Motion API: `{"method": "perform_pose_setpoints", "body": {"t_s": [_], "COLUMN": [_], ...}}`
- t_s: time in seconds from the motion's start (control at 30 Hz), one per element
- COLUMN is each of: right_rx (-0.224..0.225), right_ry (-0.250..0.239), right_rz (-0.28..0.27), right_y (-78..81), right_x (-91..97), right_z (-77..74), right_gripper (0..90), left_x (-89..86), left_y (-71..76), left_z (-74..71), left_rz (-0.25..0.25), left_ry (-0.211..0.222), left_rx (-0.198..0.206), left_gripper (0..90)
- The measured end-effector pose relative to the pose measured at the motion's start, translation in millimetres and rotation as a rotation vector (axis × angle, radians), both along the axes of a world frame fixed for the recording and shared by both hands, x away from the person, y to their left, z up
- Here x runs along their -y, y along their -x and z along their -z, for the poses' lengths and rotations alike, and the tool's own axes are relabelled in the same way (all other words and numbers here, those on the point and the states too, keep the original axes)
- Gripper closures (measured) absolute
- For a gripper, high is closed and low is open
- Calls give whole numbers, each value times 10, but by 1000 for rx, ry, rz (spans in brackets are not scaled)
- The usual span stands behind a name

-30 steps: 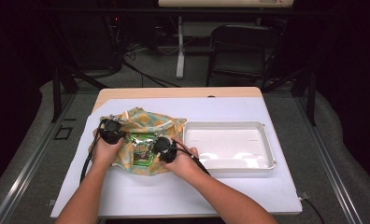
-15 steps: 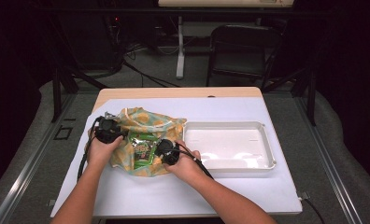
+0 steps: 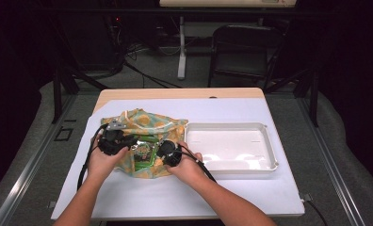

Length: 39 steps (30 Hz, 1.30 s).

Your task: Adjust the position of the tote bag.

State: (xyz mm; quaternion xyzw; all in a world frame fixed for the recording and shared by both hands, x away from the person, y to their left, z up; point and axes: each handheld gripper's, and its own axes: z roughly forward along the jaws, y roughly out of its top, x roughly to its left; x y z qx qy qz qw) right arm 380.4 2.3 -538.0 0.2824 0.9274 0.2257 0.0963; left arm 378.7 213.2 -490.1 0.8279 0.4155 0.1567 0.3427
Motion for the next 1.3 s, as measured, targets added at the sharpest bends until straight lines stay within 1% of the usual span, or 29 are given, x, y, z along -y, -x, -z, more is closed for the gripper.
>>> {"method": "perform_pose_setpoints", "body": {"t_s": [0.03, 0.07, 0.1, 0.17, 0.2, 0.27, 0.33, 0.37, 0.5, 0.53, 0.57, 0.6, 0.63, 0.67, 0.7, 0.73, 0.87, 0.9, 0.93, 0.97, 1.0, 1.07, 1.17, 1.2, 1.27, 1.3], "right_rx": [1, 3, 8, 11, 10, 9, 10, 9, 12, 16, 18, 19, 19, 19, 18, 19, 28, 32, 39, 44, 47, 57, 62, 61, 59, 58], "right_ry": [-2, -1, 0, 0, -2, -4, -13, -14, -13, -21, -27, -26, -25, -23, -21, -23, -23, -23, -28, -22, -17, -24, -30, -29, -32, -35], "right_rz": [2, 1, 0, 0, 1, 3, 9, 10, 7, 12, 16, 17, 16, 14, 12, 12, 5, 1, 0, -2, -10, -6, -11, -13, -13, -11], "right_y": [1, 4, 8, 11, 11, 10, 13, 13, 17, 21, 24, 26, 27, 27, 29, 33, 53, 62, 73, 85, 92, 112, 124, 125, 128, 132], "right_x": [1, 1, 0, -1, 0, 4, 6, 8, 16, 18, 19, 23, 26, 28, 29, 28, 16, 13, 6, 1, -1, -7, -4, -2, -3, -5], "right_z": [1, 2, 3, 4, 5, 5, 10, 11, 9, 16, 20, 19, 18, 16, 13, 14, 6, 2, 3, -2, -5, -3, -11, -12, -6, -2], "right_gripper": [838, 838, 838, 838, 838, 838, 837, 836, 830, 829, 828, 825, 823, 820, 815, 813, 793, 786, 785, 784, 782, 778, 772, 770, 766, 765], "left_x": [17, 34, 55, 80, 89, 94, 83, 59, -78, -97, -144, -165, -187, -205, -229, -246, -307, -310, -322, -332, -350, -381, -424, -436, -458, -462], "left_y": [8, 15, 28, 59, 79, 113, 154, 174, 212, 222, 233, 247, 252, 267, 276, 290, 325, 339, 347, 354, 358, 380, 413, 423, 436, 440], "left_z": [30, 50, 75, 103, 116, 140, 171, 186, 212, 220, 229, 241, 244, 258, 259, 268, 316, 335, 350, 366, 372, 390, 422, 440, 471, 483], "left_rz": [8, 26, 30, 49, 52, 59, 35, 24, -6, -17, -23, -34, -31, -43, -43, -51, -45, -59, -58, -61, -55, -56, -56, -60, -61, -60], "left_ry": [-9, -22, -41, -65, -85, -130, -208, -237, -219, -217, -217, -219, -217, -215, -215, -216, -211, -215, -213, -212, -205, -199, -193, -186, -175, -177], "left_rx": [-12, -35, -29, -40, -39, -46, -49, -54, -75, -76, -89, -88, -98, -97, -107, -103, -125, -120, -127, -131, -150, -154, -164, -171, -173, -178], "left_gripper": [837, 862, 871, 889, 897, 900, 900, 900, 900, 900, 900, 900, 900, 900, 900, 900, 900, 900, 900, 900, 900, 900, 900, 900, 900, 900]}}
